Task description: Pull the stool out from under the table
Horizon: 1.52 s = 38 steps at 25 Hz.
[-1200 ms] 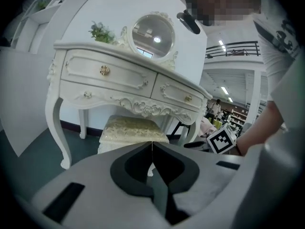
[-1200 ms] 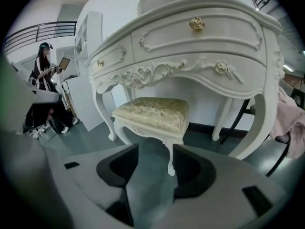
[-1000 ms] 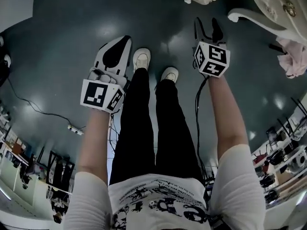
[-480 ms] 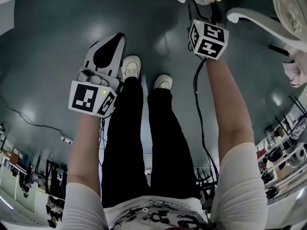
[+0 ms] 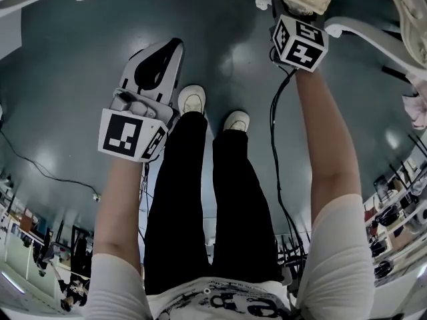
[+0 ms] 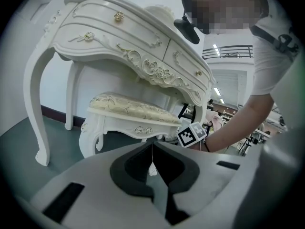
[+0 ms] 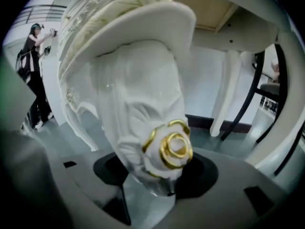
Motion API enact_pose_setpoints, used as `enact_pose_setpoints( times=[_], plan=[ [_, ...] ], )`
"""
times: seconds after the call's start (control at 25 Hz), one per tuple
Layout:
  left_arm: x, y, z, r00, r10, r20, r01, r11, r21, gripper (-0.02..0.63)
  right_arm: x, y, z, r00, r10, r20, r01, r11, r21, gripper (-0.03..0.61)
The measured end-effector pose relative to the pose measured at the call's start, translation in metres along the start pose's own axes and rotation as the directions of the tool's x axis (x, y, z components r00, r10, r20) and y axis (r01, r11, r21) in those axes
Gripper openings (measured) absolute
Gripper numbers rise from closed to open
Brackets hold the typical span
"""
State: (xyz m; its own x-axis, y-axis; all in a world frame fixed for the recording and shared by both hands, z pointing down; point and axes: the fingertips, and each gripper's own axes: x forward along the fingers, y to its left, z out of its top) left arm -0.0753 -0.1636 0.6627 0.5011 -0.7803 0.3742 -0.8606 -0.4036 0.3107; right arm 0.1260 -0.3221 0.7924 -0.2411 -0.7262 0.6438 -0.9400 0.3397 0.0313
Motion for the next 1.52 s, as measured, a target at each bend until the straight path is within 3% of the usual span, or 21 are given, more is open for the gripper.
enact_pose_setpoints(
  times=[0.08, 0.48, 1.0, 1.52],
  plan=[
    [-0.003, 0.001, -0.003, 1.0, -0.001, -0.002, 0.001, 1.0, -0.012, 0.021, 0.003, 0.001, 0.0, 1.0, 0.011, -0.003, -0.011, 0.999, 0.038, 0.275],
    [-0.001, -0.003, -0.007, 1.0, -0.01, -0.01, 0.01, 1.0, -0.002, 0.021, -0.002, 0.001, -0.004, 1.0, 0.001, -0.016, -0.002, 0.999, -0.047, 0.249],
    [-0.016, -0.029, -0.022, 0.995, -0.089, -0.047, 0.093, 0.993, 0.068, 0.021, -0.036, 0.022, -0.038, 0.996, 0.011, -0.085, -0.016, 0.998, -0.059, 0.247],
    [-0.062, -0.061, -0.042, 0.997, -0.071, -0.026, 0.074, 0.992, 0.103, 0.021, -0.093, 0.046, -0.086, 0.992, 0.07, -0.104, -0.081, 0.992, -0.099, 0.248]
  ],
)
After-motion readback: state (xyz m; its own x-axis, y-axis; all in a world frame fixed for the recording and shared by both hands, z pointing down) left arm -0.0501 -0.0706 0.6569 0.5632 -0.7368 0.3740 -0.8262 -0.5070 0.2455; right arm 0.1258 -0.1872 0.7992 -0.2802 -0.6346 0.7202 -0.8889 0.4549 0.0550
